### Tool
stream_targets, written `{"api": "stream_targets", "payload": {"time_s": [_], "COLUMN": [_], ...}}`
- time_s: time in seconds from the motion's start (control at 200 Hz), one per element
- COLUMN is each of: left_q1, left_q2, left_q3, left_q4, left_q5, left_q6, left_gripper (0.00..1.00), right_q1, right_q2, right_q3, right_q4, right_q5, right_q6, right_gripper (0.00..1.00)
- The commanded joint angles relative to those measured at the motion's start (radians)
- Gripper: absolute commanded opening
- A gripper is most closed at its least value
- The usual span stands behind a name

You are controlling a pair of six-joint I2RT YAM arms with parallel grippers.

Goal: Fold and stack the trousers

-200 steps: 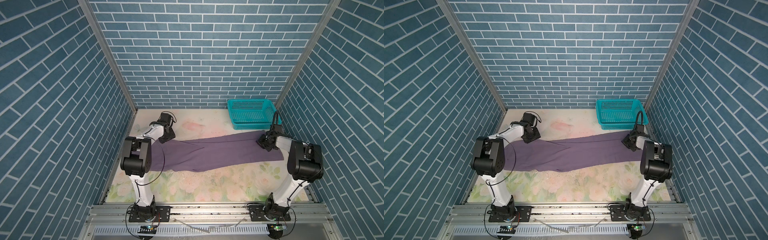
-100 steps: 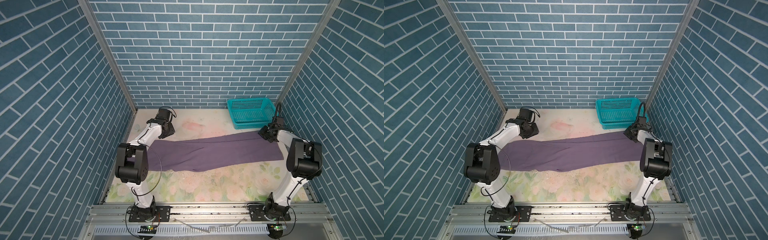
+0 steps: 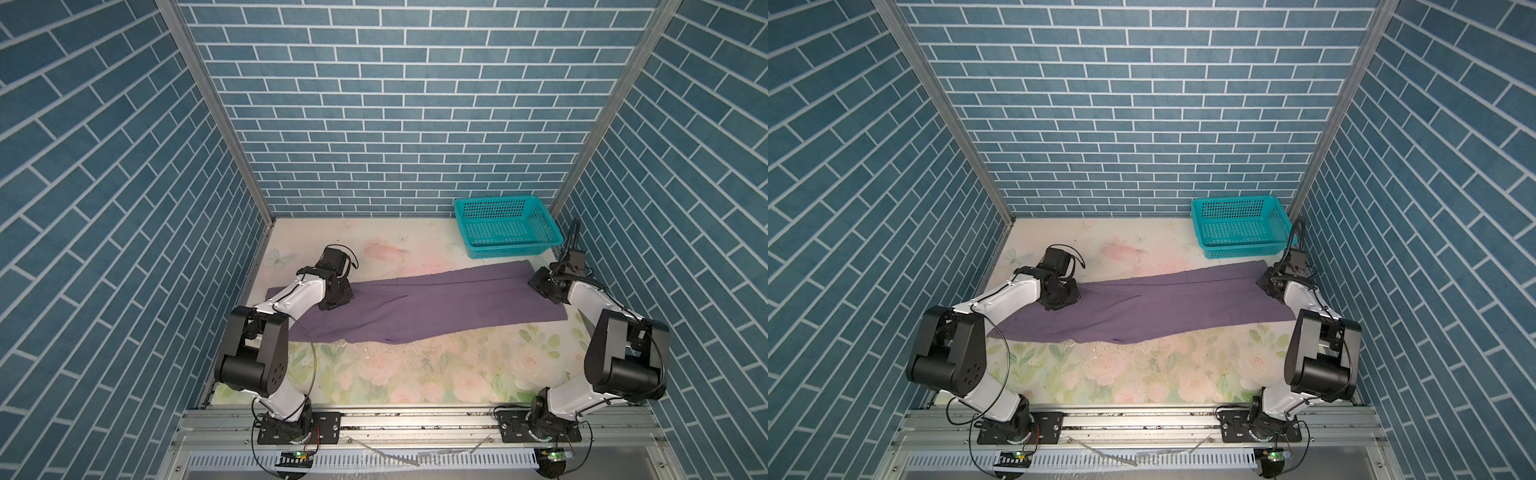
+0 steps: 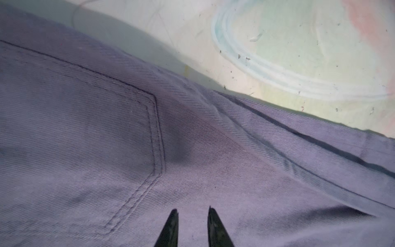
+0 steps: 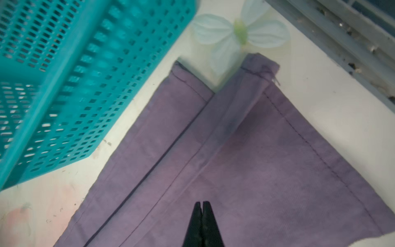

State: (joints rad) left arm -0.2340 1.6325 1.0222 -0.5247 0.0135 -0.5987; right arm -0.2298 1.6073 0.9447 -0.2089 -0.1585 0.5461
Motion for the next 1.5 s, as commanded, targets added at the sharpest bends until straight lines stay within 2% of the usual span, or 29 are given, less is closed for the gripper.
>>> {"api": "stream_targets", "payload": {"time_s": [0.0, 0.265, 0.51, 0.68, 0.76, 0.82, 0.88, 0.965, 1.15, 1.335, 1.42, 1.49], "left_q1": [-0.005, -0.005, -0.004, 0.037, 0.062, 0.075, 0.086, 0.109, 0.209, 0.424, 0.540, 0.606], "left_q2": [0.059, 0.233, 0.382, 0.469, 0.467, 0.437, 0.384, 0.293, 0.004, -0.282, -0.331, -0.341], "left_q3": [0.018, 0.166, 0.410, 0.584, 0.644, 0.654, 0.642, 0.590, 0.321, 0.053, 0.002, -0.020], "left_q4": [0.035, 0.047, -0.024, -0.073, -0.098, -0.108, -0.121, -0.154, -0.226, -0.273, -0.289, -0.276], "left_q5": [0.011, 0.000, -0.026, -0.017, -0.014, -0.016, -0.033, -0.072, -0.173, -0.221, -0.200, -0.165], "left_q6": [-0.015, 0.004, 0.067, 0.083, 0.088, 0.098, 0.112, 0.118, 0.072, 0.022, 0.021, 0.023], "left_gripper": [0.26, 0.25, 0.26, 0.26, 0.30, 0.36, 0.43, 0.46, 0.51, 0.62, 0.70, 0.67], "right_q1": [-0.022, -0.023, -0.023, -0.023, -0.023, -0.023, -0.023, -0.024, -0.013, 0.118, 0.217, 0.286], "right_q2": [0.072, 0.203, 0.292, 0.366, 0.371, 0.354, 0.325, 0.282, 0.167, 0.049, 0.038, 0.038], "right_q3": [-0.006, 0.114, 0.271, 0.376, 0.397, 0.389, 0.368, 0.338, 0.272, 0.185, 0.173, 0.170], "right_q4": [0.024, 0.038, 0.001, -0.012, -0.009, -0.002, -0.001, -0.029, -0.062, -0.088, -0.122, -0.139], "right_q5": [-0.066, -0.091, -0.070, -0.077, -0.088, -0.092, -0.093, -0.064, -0.033, 0.028, 0.063, 0.095], "right_q6": [0.032, 0.038, 0.023, 0.021, 0.029, 0.035, 0.031, 0.011, -0.015, -0.063, -0.099, -0.120], "right_gripper": [0.00, 0.00, 0.00, 0.00, 0.00, 0.00, 0.00, 0.00, 0.00, 0.00, 0.00, 0.00]}}
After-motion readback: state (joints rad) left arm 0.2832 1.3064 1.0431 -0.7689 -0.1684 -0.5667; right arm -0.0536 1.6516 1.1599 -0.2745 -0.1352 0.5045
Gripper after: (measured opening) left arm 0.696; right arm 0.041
